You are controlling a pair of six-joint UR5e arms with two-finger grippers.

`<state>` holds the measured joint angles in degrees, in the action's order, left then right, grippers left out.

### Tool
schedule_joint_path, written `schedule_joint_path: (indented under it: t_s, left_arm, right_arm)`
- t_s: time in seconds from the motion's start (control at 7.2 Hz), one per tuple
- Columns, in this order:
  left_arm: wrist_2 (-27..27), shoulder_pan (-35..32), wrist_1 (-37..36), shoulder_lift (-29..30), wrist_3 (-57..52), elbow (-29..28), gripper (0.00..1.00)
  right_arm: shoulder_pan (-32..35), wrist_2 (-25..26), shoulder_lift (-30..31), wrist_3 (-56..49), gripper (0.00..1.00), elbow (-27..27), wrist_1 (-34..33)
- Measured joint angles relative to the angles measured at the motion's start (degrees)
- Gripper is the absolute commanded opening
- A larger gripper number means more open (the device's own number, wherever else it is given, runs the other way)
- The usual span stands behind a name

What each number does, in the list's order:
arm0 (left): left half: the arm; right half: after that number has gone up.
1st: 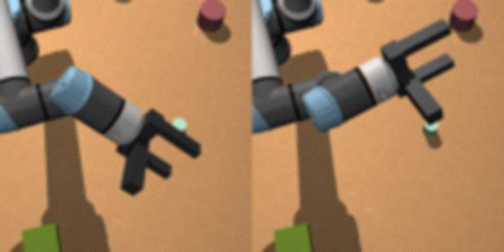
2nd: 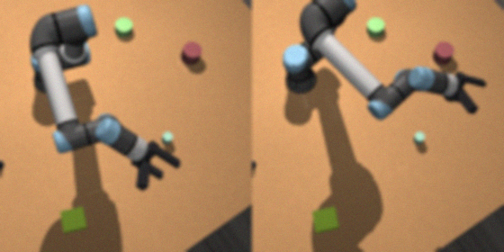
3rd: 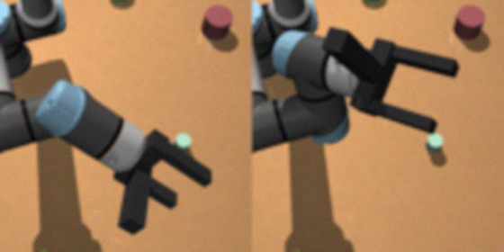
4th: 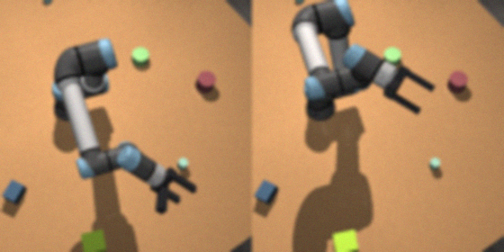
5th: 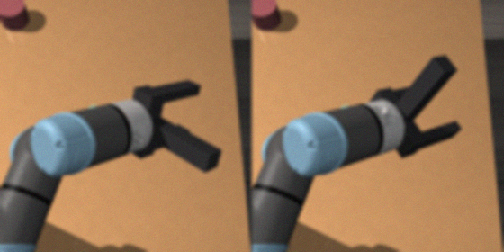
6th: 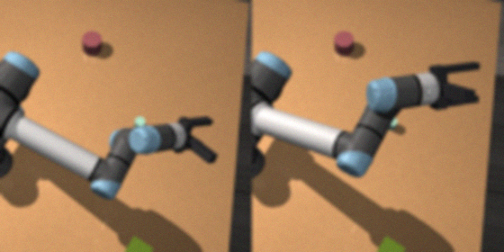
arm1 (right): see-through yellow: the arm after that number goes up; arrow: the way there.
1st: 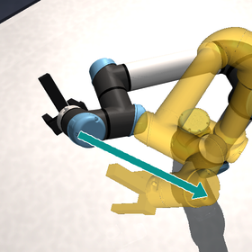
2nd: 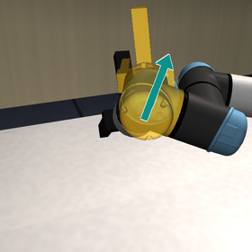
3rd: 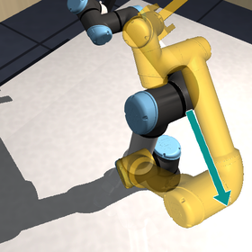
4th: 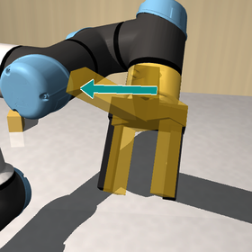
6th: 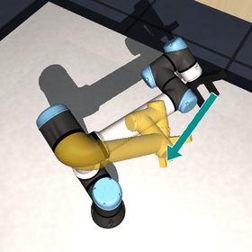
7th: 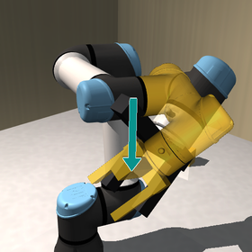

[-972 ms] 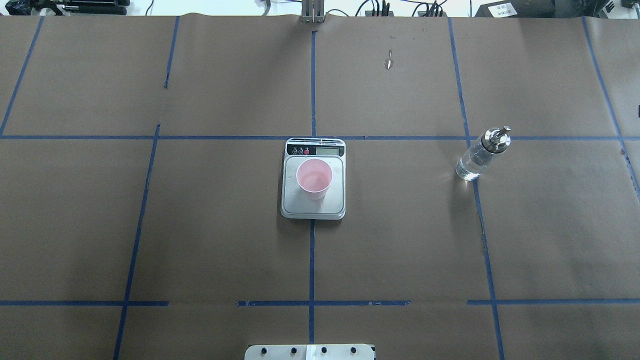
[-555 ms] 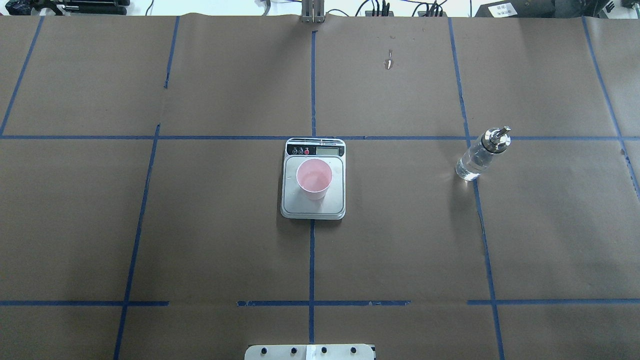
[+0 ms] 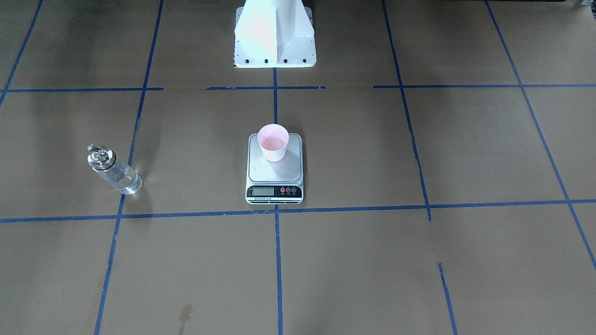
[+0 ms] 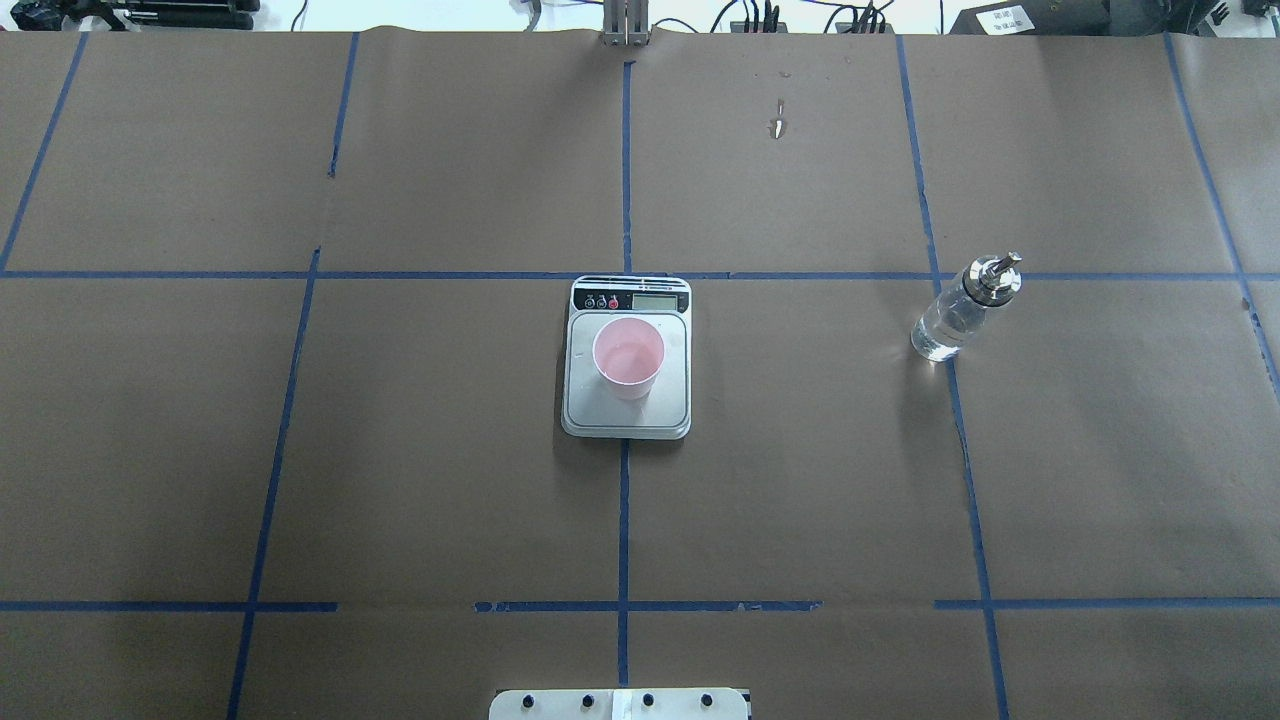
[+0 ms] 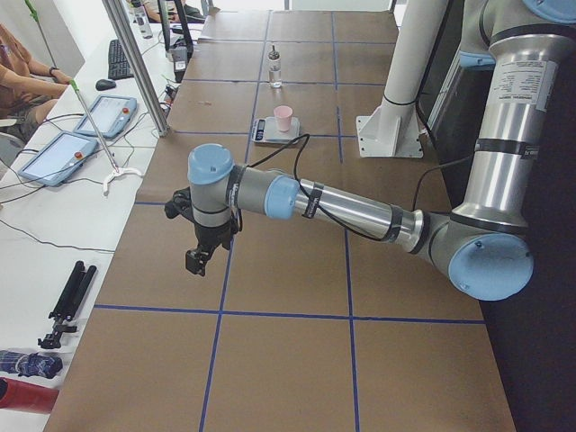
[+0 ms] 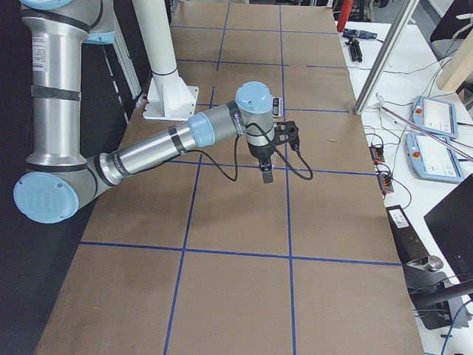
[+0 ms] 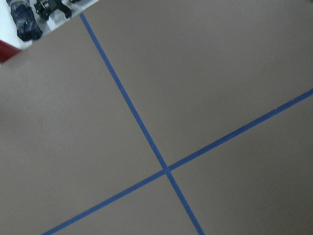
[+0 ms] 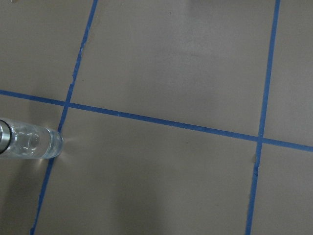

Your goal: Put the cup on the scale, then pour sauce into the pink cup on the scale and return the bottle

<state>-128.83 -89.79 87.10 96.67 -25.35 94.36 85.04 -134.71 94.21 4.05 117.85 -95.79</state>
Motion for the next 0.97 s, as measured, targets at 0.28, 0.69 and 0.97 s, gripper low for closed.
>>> schedule_joint_path:
  t_s: [0.28, 0.69, 0.97]
  left_arm:
    - [-1.4, -1.1, 0.1, -0.4, -6.2, -7.5, 1.00]
    - [-2.0, -1.3, 0.5, -1.7, -7.0, -10.4, 1.00]
    - [-2.0, -1.4, 0.5, -2.1, -6.8, -10.4, 1.00]
  right_arm:
    - [1.8, 0.7, 0.8, -6.9, 1.00, -2.7, -5.4]
    - [4.1, 2.4, 2.0, -8.8, 1.00, -8.8, -7.5]
    - [4.5, 2.6, 2.1, -8.8, 1.00, -11.0, -7.6]
